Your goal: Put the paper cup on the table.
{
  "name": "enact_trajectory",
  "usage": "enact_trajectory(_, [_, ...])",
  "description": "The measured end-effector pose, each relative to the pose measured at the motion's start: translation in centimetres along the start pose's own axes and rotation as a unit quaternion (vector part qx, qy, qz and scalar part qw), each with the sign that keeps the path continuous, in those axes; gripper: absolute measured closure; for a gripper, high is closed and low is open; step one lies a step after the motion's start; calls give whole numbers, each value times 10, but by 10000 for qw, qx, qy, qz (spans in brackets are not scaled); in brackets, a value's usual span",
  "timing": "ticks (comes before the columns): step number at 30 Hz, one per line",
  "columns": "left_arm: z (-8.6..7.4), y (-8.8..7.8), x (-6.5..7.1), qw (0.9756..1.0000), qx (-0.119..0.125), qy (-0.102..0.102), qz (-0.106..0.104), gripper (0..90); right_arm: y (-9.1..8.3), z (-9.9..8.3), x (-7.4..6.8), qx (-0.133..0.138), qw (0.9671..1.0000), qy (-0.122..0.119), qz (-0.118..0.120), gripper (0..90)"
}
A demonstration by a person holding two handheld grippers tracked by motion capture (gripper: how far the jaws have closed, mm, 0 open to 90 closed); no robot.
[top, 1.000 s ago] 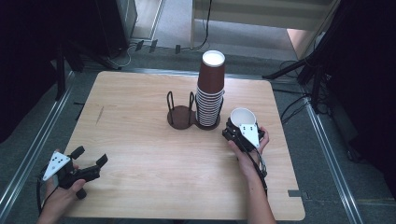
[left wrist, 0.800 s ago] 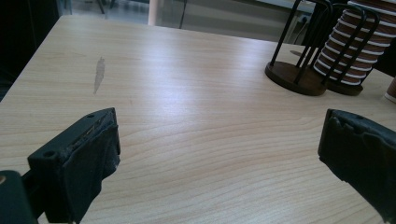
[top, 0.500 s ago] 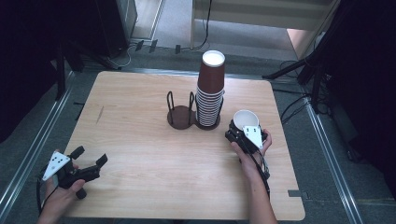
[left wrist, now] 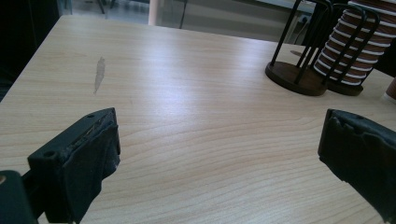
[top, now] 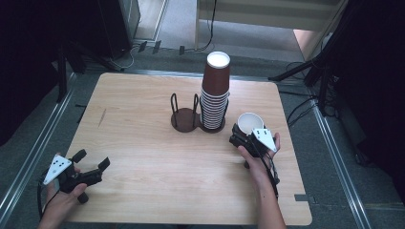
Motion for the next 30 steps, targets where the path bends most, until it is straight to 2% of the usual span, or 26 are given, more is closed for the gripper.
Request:
enact_trajectory(3, [0, 0, 0, 10000, -5, 9, 10, 0, -7, 2, -2, 48, 9999, -121, 54, 0])
enact_trajectory(8, [0, 0, 0, 10000, -23, 13, 19, 0, -18, 6, 0, 145, 9997, -187, 80, 0])
enact_trajectory(22, [0, 1, -1, 10000, -47, -28, 19, 0, -45, 9, 4, 322, 9990, -204, 215, 0])
enact_trajectory(30, [0, 1, -2, 10000, -66, -72, 7, 0, -57, 7, 11, 363, 9988, -260, 195, 0])
Point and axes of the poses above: each handheld gripper's, and its own axes: y roughly forward along the jaws, z roughly out of its top, x roughly to its right, the point moved 9 cm from there along y, roughly forward along the jaws, and after that the axes turned 12 degrees about -x, right-handed, at the moved point
